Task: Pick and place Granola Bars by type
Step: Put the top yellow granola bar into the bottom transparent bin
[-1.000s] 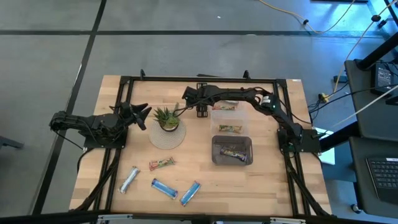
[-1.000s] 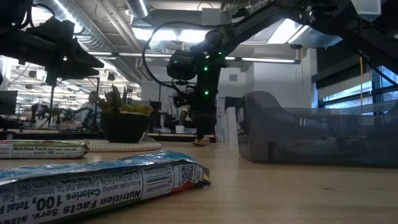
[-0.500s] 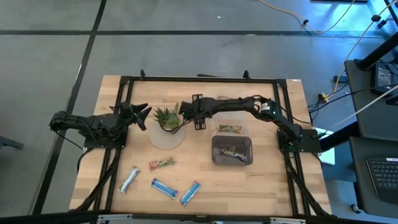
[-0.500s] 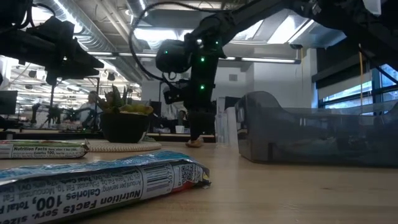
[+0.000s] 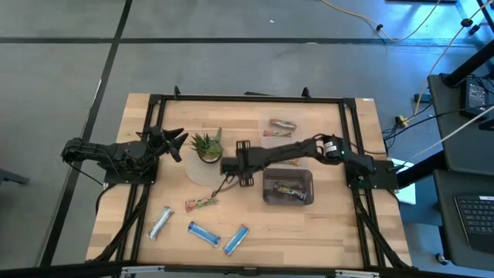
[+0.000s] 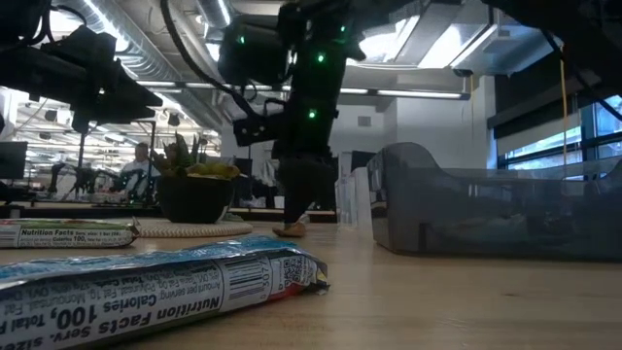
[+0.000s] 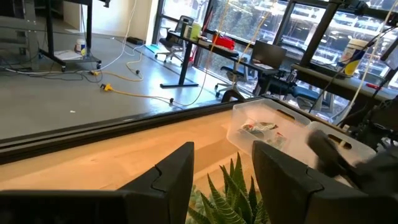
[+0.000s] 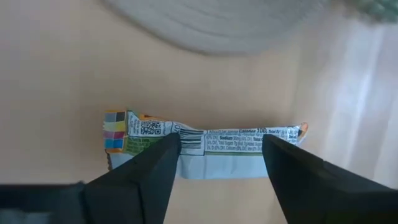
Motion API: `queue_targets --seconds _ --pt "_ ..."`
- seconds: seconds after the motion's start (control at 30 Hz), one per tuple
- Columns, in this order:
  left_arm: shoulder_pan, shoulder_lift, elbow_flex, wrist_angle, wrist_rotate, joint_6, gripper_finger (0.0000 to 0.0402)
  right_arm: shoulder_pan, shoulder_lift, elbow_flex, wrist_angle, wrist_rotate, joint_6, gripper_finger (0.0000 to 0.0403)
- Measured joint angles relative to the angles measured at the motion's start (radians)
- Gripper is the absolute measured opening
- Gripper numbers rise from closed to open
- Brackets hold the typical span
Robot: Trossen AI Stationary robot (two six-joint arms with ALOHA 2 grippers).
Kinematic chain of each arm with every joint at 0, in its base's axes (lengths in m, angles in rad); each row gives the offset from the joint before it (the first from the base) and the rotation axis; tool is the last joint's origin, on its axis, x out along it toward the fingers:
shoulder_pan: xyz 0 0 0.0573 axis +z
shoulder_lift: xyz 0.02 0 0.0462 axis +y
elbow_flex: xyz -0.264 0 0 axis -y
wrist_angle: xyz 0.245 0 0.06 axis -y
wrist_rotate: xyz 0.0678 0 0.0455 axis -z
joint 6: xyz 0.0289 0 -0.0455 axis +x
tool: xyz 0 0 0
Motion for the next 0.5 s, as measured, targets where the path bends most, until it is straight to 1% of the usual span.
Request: queue_targets --seconds 0.07,0.3,0.5 --pt "0.000 0.000 0.000 0.000 0.000 -0.006 0.0157 0.036 0.000 0.000 0.000 -0.006 0.031 0.0239" --pt "0.000 0.000 0.000 0.000 0.001 -0.008 0.0157 0.163 0.000 0.000 0.010 -0.094 0.192 0.0239" --pt "0.000 0.000 0.000 0.000 0.019 -0.008 0.0157 0.269 0.000 -0.001 0.018 -0.110 0.284 0.0239"
